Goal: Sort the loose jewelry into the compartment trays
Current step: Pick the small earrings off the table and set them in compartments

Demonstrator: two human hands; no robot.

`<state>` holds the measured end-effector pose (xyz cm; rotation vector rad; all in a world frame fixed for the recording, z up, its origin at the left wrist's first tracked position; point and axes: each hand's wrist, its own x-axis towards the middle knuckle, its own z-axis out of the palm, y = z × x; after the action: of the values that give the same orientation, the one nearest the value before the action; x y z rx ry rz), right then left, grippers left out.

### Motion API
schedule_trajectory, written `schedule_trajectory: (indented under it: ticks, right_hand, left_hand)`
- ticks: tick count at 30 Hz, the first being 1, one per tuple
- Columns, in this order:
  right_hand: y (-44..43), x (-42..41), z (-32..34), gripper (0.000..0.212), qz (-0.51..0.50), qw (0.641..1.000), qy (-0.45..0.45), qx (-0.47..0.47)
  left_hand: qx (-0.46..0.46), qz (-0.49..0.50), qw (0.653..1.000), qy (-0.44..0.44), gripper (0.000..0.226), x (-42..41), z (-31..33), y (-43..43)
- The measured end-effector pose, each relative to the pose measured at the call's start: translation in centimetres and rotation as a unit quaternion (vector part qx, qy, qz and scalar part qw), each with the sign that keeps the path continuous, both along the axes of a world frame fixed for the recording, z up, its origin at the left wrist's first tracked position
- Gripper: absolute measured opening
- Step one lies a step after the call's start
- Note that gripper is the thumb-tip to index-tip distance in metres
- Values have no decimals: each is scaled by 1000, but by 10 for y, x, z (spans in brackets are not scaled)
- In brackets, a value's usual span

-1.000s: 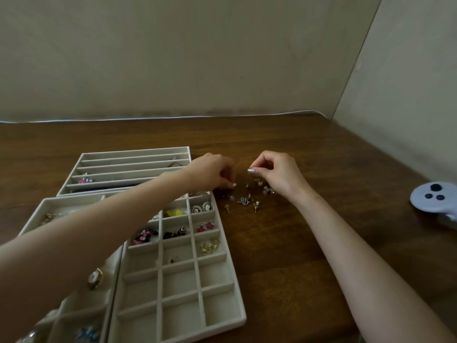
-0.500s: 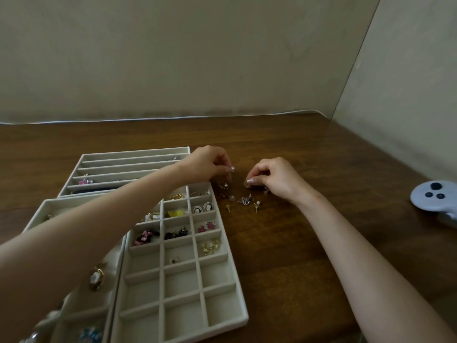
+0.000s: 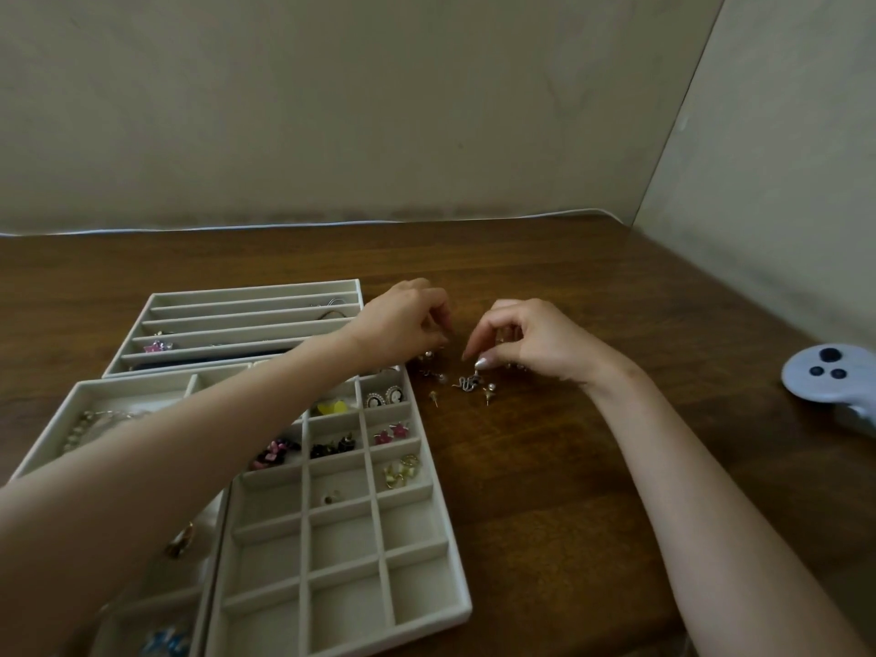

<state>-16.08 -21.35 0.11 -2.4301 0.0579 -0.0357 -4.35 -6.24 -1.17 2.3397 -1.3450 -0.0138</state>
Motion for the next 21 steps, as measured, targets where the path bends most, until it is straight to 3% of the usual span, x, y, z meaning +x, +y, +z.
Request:
schedule_trajectory:
  ticks: [6,9,16,21]
  right_hand:
    - [3,3,-1,21,-28,999,21,-27]
    - [2,2,-2,16,-42,999,15,-30]
    - [2,4,-4,12,-61,997,22,-47]
    - [-1,3,-3,14,-65,996,22,-48]
  left_hand:
    - [59,-56,995,54,20,-17,10,6]
    - [107,-72,991,18,21,-23,5,7]
    - [110,-71,991,7,12,-22,4,9]
    - [75,-56,996,0,22,-21,2,4]
